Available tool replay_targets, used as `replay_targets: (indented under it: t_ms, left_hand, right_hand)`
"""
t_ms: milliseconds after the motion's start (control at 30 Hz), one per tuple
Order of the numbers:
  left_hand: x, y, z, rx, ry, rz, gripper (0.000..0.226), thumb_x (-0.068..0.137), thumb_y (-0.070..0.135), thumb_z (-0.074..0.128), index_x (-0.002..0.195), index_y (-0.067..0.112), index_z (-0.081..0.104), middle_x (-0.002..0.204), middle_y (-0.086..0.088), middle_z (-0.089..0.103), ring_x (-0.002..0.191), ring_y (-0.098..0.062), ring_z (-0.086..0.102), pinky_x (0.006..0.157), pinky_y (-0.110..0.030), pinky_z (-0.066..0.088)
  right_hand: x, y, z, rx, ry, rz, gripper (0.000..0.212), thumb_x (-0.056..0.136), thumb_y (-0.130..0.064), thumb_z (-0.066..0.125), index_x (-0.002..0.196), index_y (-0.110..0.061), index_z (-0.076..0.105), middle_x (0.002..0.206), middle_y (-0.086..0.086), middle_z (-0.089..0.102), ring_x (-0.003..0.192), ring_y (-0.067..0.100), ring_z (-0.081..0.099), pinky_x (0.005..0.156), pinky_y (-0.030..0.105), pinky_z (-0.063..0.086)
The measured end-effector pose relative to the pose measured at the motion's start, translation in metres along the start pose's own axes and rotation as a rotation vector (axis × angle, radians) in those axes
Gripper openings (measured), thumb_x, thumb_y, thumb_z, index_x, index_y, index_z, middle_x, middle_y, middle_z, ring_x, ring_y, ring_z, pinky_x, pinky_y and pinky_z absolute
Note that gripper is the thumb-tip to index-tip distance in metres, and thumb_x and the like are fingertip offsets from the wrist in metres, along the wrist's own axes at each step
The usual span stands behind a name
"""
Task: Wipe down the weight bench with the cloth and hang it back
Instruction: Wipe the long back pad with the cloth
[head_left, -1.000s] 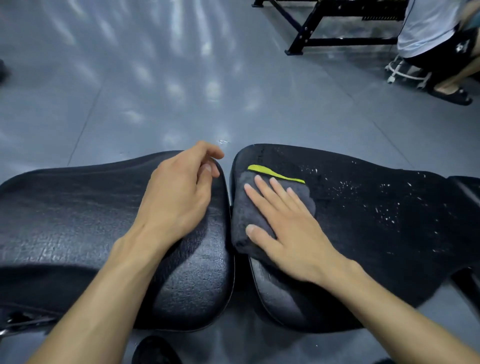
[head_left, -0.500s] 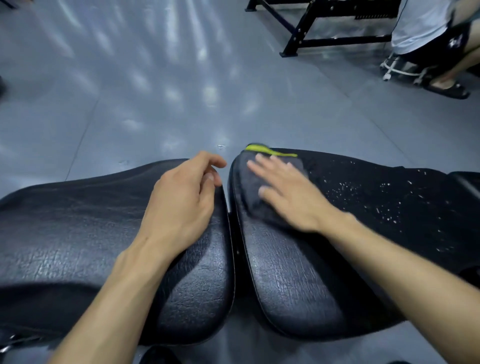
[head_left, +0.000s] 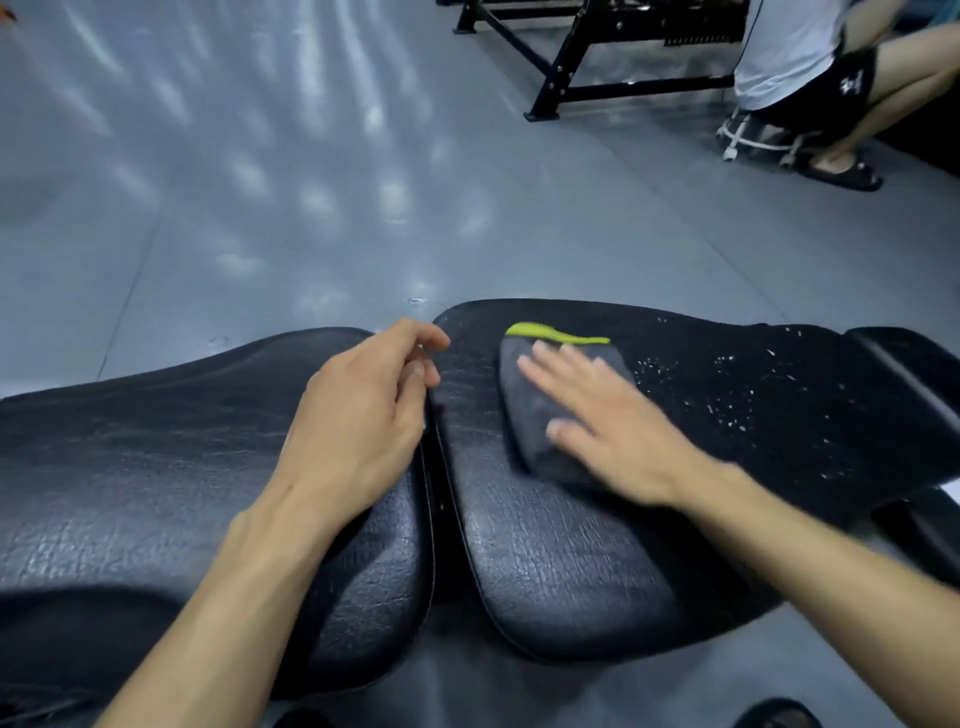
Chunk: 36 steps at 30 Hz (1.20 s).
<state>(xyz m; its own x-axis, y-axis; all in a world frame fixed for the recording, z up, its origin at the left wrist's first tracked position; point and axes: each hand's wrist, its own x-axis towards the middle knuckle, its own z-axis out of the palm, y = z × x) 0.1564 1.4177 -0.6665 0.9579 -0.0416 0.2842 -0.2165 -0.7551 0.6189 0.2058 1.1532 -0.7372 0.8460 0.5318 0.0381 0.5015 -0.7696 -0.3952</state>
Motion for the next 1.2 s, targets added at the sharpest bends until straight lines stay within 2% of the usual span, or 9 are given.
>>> replay_targets:
  t_ms: [100,167,333,400,500,633,767,1033,1200]
  left_hand:
    - [-0.005,0.001,-0.002,0.006,-0.006,-0.010,0.030,0.099,0.012,0.051,0.114,0.036,0.060,0.090,0.021,0.068,0.085,-0.005,0.062,0.080,-0.034,0.049]
    - [-0.009,0.003,-0.003,0.007,-0.010,-0.010,0.030,0.099,0.012,0.051,0.114,0.036,0.059,0.090,0.021,0.068,0.085,-0.004,0.062,0.081,-0.036,0.051]
    - [-0.008,0.004,0.001,0.021,-0.043,-0.014,0.030,0.098,0.013,0.051,0.114,0.036,0.059,0.090,0.021,0.067,0.084,-0.008,0.062,0.083,-0.040,0.052]
    - [-0.006,0.005,0.002,0.023,-0.047,-0.018,0.030,0.098,0.013,0.051,0.114,0.037,0.059,0.091,0.022,0.067,0.084,-0.006,0.062,0.083,-0.039,0.052]
    - [-0.006,0.006,0.000,0.022,-0.036,-0.019,0.030,0.098,0.013,0.051,0.114,0.038,0.058,0.091,0.023,0.067,0.085,-0.006,0.063,0.083,-0.039,0.053]
    - [-0.005,0.004,-0.002,0.015,-0.032,-0.032,0.030,0.098,0.013,0.051,0.114,0.037,0.059,0.091,0.022,0.067,0.085,-0.006,0.064,0.083,-0.039,0.053]
    - [-0.002,0.002,-0.004,0.028,0.000,-0.049,0.029,0.098,0.013,0.051,0.114,0.036,0.059,0.091,0.021,0.067,0.085,-0.009,0.064,0.082,-0.040,0.053]
    - [0.001,0.018,-0.012,0.032,0.140,-0.081,0.026,0.097,0.016,0.048,0.115,0.031,0.061,0.090,0.016,0.071,0.089,-0.020,0.068,0.085,-0.044,0.053]
    - [-0.013,0.036,-0.015,-0.010,0.180,-0.118,0.025,0.100,0.013,0.049,0.115,0.029,0.062,0.091,0.016,0.071,0.092,-0.020,0.067,0.085,-0.043,0.053]
  right_hand:
    - [0.060,0.029,-0.018,-0.015,-0.019,0.346,0.060,0.107,-0.035,0.033,0.163,-0.029,0.010,0.172,-0.001,-0.002,0.158,0.019,-0.003,0.127,0.043,-0.001]
    - [0.067,0.022,-0.011,-0.041,0.004,0.406,0.062,0.107,-0.036,0.030,0.163,-0.028,0.006,0.172,0.000,-0.004,0.158,0.021,-0.005,0.127,0.043,-0.003]
    - [-0.038,-0.022,0.011,0.035,-0.001,-0.034,0.070,0.095,-0.047,0.035,0.161,-0.041,0.011,0.170,-0.016,0.002,0.157,0.007,-0.006,0.125,0.030,-0.009]
    - [-0.045,-0.003,-0.008,0.063,-0.057,-0.055,0.073,0.090,-0.046,0.037,0.160,-0.043,0.018,0.169,-0.020,0.005,0.156,0.003,-0.003,0.126,0.028,-0.005]
    - [-0.015,0.036,-0.028,0.084,-0.040,0.185,0.075,0.080,-0.041,0.037,0.155,-0.037,0.033,0.169,-0.013,0.015,0.157,0.014,0.012,0.128,0.043,0.008]
    - [0.042,0.076,-0.027,0.239,0.083,0.498,0.058,0.082,-0.044,0.041,0.139,-0.037,0.043,0.170,-0.005,0.017,0.156,0.026,0.016,0.126,0.047,0.001]
    - [0.097,0.080,-0.017,0.036,0.046,0.532,0.084,0.090,-0.075,0.026,0.162,-0.032,0.014,0.172,0.000,0.007,0.158,0.024,0.002,0.125,0.052,-0.001]
    - [0.078,-0.055,0.009,-0.059,-0.008,-0.164,0.079,0.092,-0.055,0.045,0.162,-0.030,0.019,0.172,-0.003,0.006,0.158,0.018,-0.001,0.127,0.043,-0.002]
    - [0.014,-0.034,-0.004,0.036,-0.179,-0.405,0.088,0.081,-0.036,0.051,0.162,-0.035,0.017,0.170,-0.017,0.006,0.157,0.008,-0.002,0.126,0.036,-0.004]
